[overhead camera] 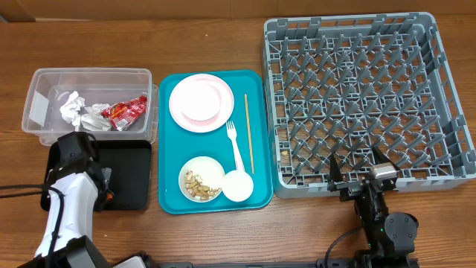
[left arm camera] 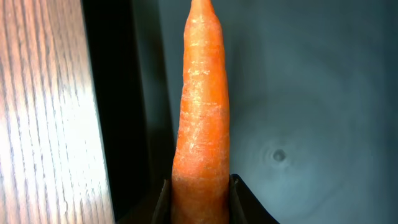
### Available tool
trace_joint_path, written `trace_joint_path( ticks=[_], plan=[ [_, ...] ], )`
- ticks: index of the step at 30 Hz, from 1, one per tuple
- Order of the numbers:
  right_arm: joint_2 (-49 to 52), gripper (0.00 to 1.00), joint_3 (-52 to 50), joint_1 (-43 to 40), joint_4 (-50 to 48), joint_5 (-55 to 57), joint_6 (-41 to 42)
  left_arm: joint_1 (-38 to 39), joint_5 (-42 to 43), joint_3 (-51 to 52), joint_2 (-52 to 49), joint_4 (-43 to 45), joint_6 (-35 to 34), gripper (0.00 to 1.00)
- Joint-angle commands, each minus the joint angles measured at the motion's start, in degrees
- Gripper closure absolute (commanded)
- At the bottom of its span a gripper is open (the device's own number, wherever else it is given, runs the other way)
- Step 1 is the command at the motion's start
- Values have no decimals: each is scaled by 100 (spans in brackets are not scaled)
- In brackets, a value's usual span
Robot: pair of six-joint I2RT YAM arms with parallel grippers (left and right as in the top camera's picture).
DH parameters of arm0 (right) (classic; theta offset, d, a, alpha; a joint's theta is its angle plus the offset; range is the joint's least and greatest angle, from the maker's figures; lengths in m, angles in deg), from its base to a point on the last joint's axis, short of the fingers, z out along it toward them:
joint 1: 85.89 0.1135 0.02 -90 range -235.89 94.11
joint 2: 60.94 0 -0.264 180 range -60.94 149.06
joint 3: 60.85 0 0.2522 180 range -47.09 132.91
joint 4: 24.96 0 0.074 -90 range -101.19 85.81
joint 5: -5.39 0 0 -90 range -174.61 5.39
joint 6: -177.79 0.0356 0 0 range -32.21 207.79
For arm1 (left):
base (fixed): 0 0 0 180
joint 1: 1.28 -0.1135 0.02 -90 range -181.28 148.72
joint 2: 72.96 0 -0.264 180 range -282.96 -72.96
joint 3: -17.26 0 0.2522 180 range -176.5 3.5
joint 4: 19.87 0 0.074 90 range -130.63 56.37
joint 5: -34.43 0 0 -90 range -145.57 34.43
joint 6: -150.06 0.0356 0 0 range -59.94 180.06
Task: Sort waste into correct bins and load items into the dishwasher
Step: 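Open the left gripper to release the carrot onto the black tray, then move the left gripper back over the rice bowl on the teal tray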
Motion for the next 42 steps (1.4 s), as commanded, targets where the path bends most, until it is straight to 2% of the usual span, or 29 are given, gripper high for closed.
trace_joint_path(
  ticks=[1, 7, 10, 16, 19, 20, 29, 36, 38, 39, 42],
  plan=[
    [-46, 0, -61, 31, -22, 4, -37, -186, -42, 190, 114, 286, -70, 80],
    [-46, 0, -61, 31, -22, 4, -39, -201, 15, 227, 111, 470, -50, 82],
    [-46, 0, -61, 31, -22, 4, -37, -201, 20, 227, 111, 476, -52, 80],
    [-46, 0, -61, 31, -22, 4, -37, -201, 17, 227, 111, 472, -26, 64],
    [-46, 0, -61, 31, -24, 4, -39, -201, 20, 227, 111, 455, -22, 47],
    [-46, 0, -61, 31, -22, 4, -39, -201, 20, 227, 114, 455, 17, 46],
    [-46, 0, -61, 31, -24, 4, -39, -201, 31, -76, 116, 249, 468, 46],
    [-46, 0, -61, 31, -22, 4, -37, -201, 155, -1504, 116, -1423, 509, 46],
    [-46, 0, -61, 31, -24, 4, -39, -201, 433, -1912, 116, -1805, 695, 47],
    [-46, 0, -61, 31, -22, 4, -39, -201, 680, -2129, 116, -1974, 898, 51],
    [-46, 0, -61, 31, -24, 4, -39, -199, 2004, -2627, 116, -2275, 1965, 58]
  ],
)
